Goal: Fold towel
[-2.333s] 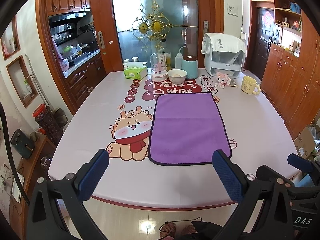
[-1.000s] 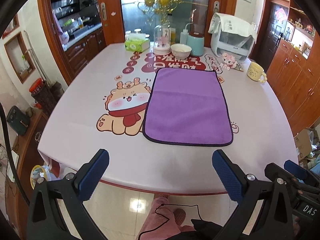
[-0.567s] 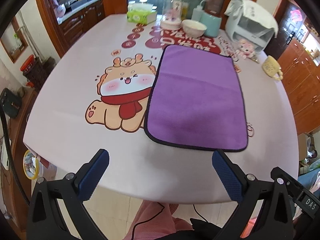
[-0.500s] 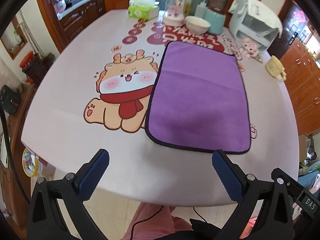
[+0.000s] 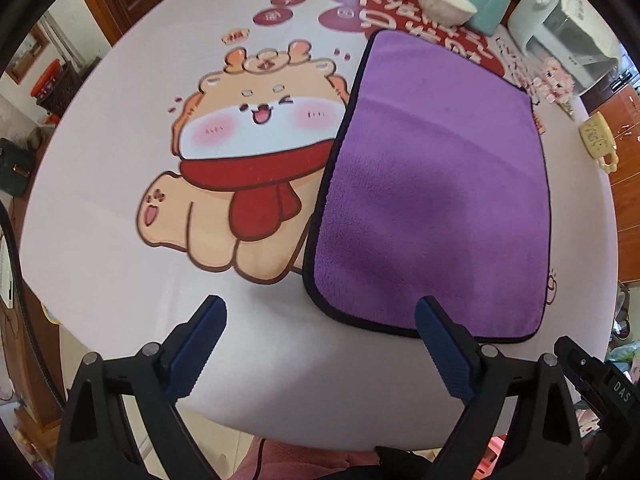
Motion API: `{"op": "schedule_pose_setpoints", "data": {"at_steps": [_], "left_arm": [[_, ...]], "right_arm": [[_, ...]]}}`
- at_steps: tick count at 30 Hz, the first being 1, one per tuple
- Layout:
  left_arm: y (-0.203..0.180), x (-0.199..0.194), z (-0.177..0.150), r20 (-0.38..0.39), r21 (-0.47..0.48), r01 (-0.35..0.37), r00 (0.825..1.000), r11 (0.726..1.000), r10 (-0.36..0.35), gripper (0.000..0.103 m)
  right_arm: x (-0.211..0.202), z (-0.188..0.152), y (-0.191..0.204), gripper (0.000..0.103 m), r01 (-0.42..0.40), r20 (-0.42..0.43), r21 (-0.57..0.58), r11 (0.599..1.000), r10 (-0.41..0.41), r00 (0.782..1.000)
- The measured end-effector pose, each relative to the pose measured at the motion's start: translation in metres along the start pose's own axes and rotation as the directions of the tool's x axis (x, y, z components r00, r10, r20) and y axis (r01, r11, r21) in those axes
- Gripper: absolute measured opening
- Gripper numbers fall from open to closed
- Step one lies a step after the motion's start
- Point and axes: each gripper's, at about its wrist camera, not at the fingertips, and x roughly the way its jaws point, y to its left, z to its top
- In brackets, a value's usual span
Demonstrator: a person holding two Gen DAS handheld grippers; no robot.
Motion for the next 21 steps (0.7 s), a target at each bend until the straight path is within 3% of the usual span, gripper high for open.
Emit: {"op": "schedule_pose_setpoints", "data": {"at_steps": [21], "left_arm": [[-0.003, 0.077, 0.029, -0.188, -0.086, 0.014, 0.982, 0.996, -0.030, 0.068]], "right_arm": [[0.052, 0.035, -0.020, 0.038, 0.063, -0.114, 0.127, 0.990, -0.049, 0.992]]}}
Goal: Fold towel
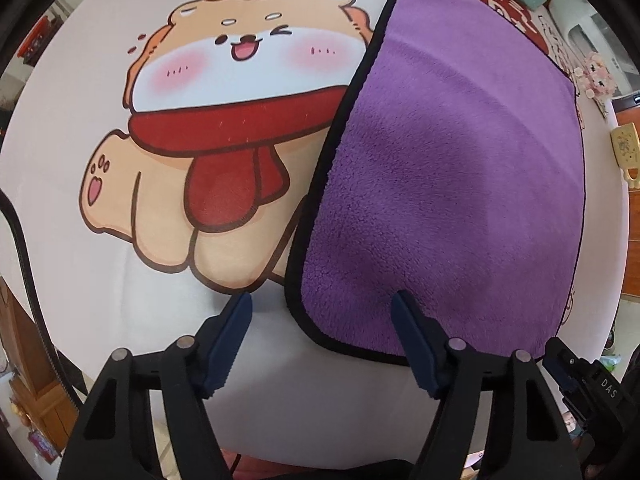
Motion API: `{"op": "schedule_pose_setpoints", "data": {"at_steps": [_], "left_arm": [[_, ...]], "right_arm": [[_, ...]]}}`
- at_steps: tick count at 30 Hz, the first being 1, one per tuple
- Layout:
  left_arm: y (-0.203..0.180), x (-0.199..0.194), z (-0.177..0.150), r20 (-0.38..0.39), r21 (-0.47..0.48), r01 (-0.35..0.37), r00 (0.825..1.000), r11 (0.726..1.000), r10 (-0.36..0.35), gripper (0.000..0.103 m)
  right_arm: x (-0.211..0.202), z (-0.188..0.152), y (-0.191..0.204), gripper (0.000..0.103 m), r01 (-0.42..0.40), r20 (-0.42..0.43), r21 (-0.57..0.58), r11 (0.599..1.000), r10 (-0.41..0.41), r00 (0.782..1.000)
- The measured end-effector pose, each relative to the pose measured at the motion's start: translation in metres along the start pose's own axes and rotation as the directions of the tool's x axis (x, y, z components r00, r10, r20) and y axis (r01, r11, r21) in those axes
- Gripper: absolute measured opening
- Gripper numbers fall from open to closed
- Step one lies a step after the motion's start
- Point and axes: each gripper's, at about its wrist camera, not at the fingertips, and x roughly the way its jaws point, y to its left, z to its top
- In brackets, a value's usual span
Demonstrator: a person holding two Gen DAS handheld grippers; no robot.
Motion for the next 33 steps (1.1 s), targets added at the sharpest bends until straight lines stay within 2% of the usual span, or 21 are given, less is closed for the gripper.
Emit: {"op": "schedule_pose_setpoints", "data": {"at_steps": [5, 8, 10, 17, 19, 22, 26, 28, 33], "left_arm": [[0.000, 0.002, 0.006, 0.007, -0.002, -0.008, 1.000, 1.000, 0.008, 0.065], [-0.004, 0.001, 0.008, 0.013, -0.004, -0.019, 1.000, 1.000, 0.019, 0.056], [-0.007, 0.002, 0.012, 0.017, -0.004, -0.020, 1.000, 1.000, 0.020, 0.046], [-0.010, -0.008, 0.012, 0.019, -0.014, -0.029, 0.999, 0.999, 0.029, 0.033], [-0.004, -0.011, 0.011, 0.022, -0.025, -0.029, 0.999, 0.999, 0.030, 0.023], [-0.001, -0.012, 0.013, 0.022, -0.044, -0.020, 1.000, 0.999, 0.021, 0.015], [-0.001, -0.014, 0.016, 0.014, -0.037, -0.009, 1.000, 0.999, 0.010, 0.011], [0.001, -0.012, 0.017, 0.014, -0.036, -0.008, 1.000, 0.999, 0.008, 0.011], [0.011, -0.017, 0.013, 0.015, -0.044, 0.005, 1.000, 0.999, -0.005, 0.010]], "right_arm": [[0.000, 0.003, 0.001, 0.035, 0.008, 0.002, 0.001, 1.000, -0.008, 1.000], [0.000, 0.003, 0.003, 0.032, 0.018, 0.006, 0.003, 1.000, -0.018, 1.000], [0.001, 0.004, 0.003, 0.028, 0.025, 0.008, 0.005, 1.000, -0.025, 1.000], [0.003, 0.004, 0.000, 0.017, 0.043, 0.012, 0.016, 0.999, -0.043, 0.999], [0.003, 0.004, 0.000, 0.013, 0.048, 0.014, 0.018, 0.999, -0.049, 0.999], [0.002, 0.004, -0.002, 0.009, 0.053, 0.016, 0.025, 0.998, -0.054, 0.998], [0.001, 0.003, -0.003, 0.007, 0.051, 0.021, 0.024, 0.998, -0.051, 0.998], [0.000, 0.004, -0.003, 0.001, 0.054, 0.024, 0.022, 0.998, -0.055, 0.998], [-0.002, 0.004, -0.003, 0.000, 0.048, 0.039, 0.021, 0.999, -0.048, 0.998]]}}
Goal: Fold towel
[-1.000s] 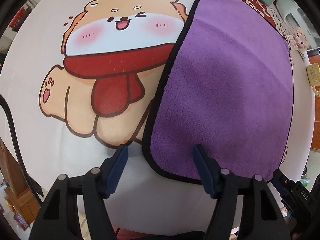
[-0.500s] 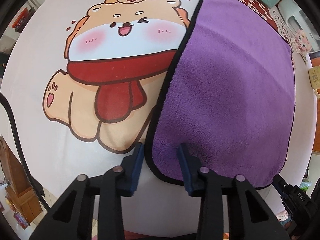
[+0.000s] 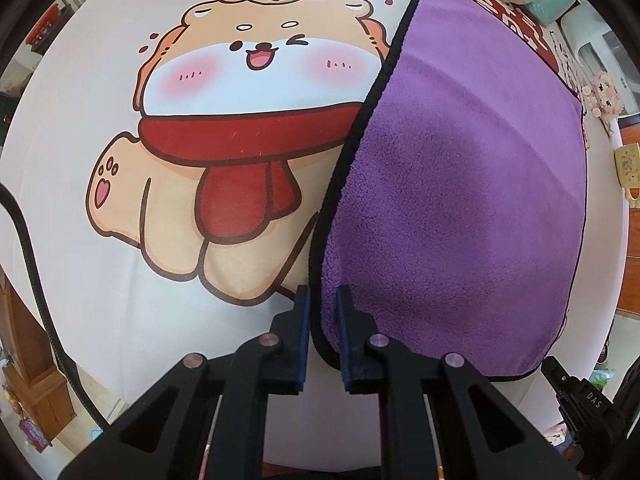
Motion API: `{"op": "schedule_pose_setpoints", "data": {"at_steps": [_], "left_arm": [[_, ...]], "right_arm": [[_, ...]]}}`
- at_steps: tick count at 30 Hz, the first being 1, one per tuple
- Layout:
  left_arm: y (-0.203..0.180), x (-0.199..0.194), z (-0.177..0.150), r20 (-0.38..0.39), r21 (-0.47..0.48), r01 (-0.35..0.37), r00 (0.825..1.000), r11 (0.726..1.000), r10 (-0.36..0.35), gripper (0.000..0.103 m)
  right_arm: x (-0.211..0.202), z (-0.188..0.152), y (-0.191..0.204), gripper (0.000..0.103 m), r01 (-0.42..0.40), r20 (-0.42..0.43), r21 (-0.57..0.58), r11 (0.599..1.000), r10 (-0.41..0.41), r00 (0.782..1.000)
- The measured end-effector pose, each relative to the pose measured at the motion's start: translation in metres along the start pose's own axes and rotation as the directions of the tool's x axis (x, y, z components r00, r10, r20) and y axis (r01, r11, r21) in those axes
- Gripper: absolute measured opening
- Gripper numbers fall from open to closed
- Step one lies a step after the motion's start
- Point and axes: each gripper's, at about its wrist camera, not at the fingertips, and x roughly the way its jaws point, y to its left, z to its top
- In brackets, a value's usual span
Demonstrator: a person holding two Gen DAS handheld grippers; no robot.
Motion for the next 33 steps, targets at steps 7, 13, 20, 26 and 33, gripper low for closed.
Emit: {"op": "schedule_pose_setpoints", "data": {"at_steps": [7, 13, 20, 26, 33], "left_arm": [[0.009, -0.008, -0.006, 0.018, -0.002, 0.015, 1.000, 1.000, -0.015, 0.010], [0.013, -0.020, -0.004, 0.032, -0.002, 0.020, 0.999, 1.000, -0.020, 0.010], [0.011, -0.025, -0.009, 0.025, 0.003, 0.020, 1.000, 1.000, -0.020, 0.010], [0.007, -0.013, -0.007, 0.016, 0.007, 0.014, 1.000, 1.000, -0.014, 0.011], [0.004, -0.008, -0.004, 0.006, 0.009, 0.011, 1.000, 1.000, -0.011, 0.011]], "right_arm": [[-0.005, 0.000, 0.002, 0.000, -0.014, 0.030, -0.015, 1.000, 0.014, 0.999], [-0.009, 0.000, 0.001, 0.000, -0.023, 0.047, -0.019, 1.000, 0.024, 0.999], [-0.005, -0.003, -0.002, 0.000, -0.005, 0.015, 0.006, 1.000, 0.005, 1.000], [0.006, -0.005, -0.004, 0.001, -0.009, -0.038, 0.035, 0.999, 0.011, 0.999], [0.009, -0.004, -0.005, 0.007, -0.006, -0.052, 0.047, 0.999, 0.009, 0.999]]}}
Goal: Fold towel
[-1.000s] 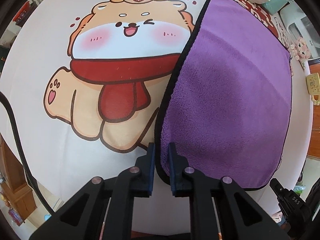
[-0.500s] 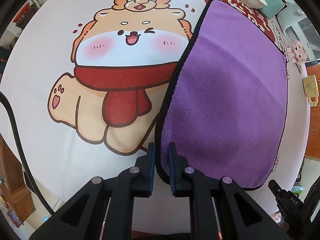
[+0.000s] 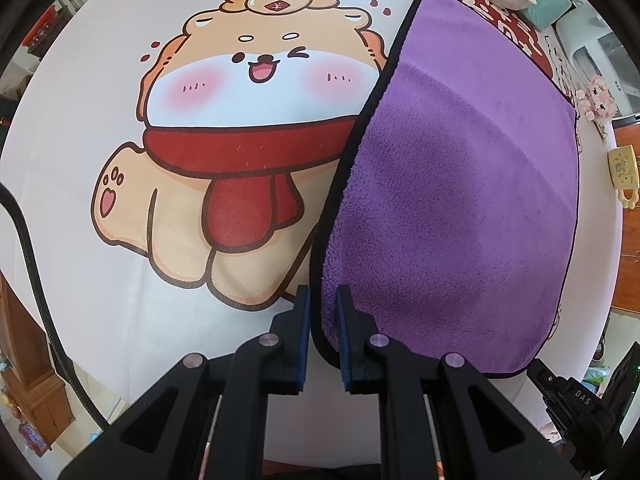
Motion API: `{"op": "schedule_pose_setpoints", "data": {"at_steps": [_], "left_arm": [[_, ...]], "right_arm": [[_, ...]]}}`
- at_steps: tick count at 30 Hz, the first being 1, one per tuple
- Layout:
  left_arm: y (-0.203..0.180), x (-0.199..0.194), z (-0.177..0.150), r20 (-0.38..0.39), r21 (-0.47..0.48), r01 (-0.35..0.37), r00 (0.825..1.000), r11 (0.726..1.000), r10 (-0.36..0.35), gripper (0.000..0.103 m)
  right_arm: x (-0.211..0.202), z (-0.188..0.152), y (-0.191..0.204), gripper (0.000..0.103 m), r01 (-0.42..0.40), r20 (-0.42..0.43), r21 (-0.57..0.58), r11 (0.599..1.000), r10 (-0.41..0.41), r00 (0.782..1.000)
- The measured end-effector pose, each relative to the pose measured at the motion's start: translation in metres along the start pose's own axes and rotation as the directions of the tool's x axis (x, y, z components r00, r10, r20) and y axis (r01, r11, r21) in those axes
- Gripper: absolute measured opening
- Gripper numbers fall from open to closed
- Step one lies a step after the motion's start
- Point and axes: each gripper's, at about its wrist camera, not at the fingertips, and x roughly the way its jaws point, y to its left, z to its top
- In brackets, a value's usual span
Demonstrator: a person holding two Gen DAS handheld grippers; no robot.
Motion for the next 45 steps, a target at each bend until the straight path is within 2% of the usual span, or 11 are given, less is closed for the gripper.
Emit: {"op": "schedule_pose_setpoints", "data": {"at_steps": [5, 7, 9, 11, 17, 24, 31, 33, 36, 45], "left_arm": [[-0.002, 0.001, 0.003, -0.003, 0.000, 0.000, 1.000, 1.000, 0.000, 0.011], [-0.002, 0.001, 0.002, -0.003, 0.000, 0.000, 1.000, 1.000, 0.000, 0.011], [-0.002, 0.001, 0.002, -0.003, 0.000, 0.001, 1.000, 1.000, -0.001, 0.011], [-0.002, 0.002, 0.002, -0.003, 0.000, 0.001, 1.000, 1.000, -0.001, 0.011], [-0.002, 0.002, 0.001, -0.002, -0.001, 0.000, 1.000, 1.000, 0.000, 0.011], [-0.004, 0.004, 0.000, -0.001, -0.004, 0.004, 1.000, 1.000, -0.004, 0.011], [-0.006, 0.007, -0.001, -0.003, -0.001, 0.010, 1.000, 1.000, -0.010, 0.011], [-0.006, 0.008, -0.002, -0.002, 0.001, 0.011, 1.000, 1.000, -0.011, 0.011], [-0.005, 0.007, -0.004, -0.001, 0.001, 0.014, 1.000, 1.000, -0.014, 0.011], [-0.004, 0.004, -0.004, 0.002, 0.007, 0.016, 1.000, 1.000, -0.016, 0.011]], "right_arm": [[0.000, 0.002, 0.001, 0.013, -0.006, -0.003, 0.002, 1.000, 0.006, 1.000], [0.000, 0.002, 0.002, 0.021, -0.014, -0.003, -0.001, 1.000, 0.014, 1.000], [0.000, 0.002, 0.005, 0.024, -0.019, -0.003, -0.008, 1.000, 0.019, 1.000], [0.000, 0.002, 0.008, 0.024, -0.006, -0.004, -0.019, 1.000, 0.006, 1.000], [0.000, 0.004, 0.013, 0.024, 0.019, 0.010, -0.028, 0.999, -0.019, 1.000], [0.003, 0.003, 0.036, 0.024, 0.128, 0.021, -0.101, 0.987, -0.127, 0.992], [0.007, -0.001, 0.054, 0.019, 0.217, 0.043, -0.169, 0.961, -0.212, 0.976], [0.007, -0.001, 0.056, 0.012, 0.211, 0.051, -0.178, 0.961, -0.205, 0.977], [0.007, -0.001, 0.059, 0.009, 0.204, 0.056, -0.176, 0.963, -0.197, 0.979], [0.002, 0.002, 0.051, 0.007, 0.156, 0.041, -0.142, 0.978, -0.151, 0.988]]}}
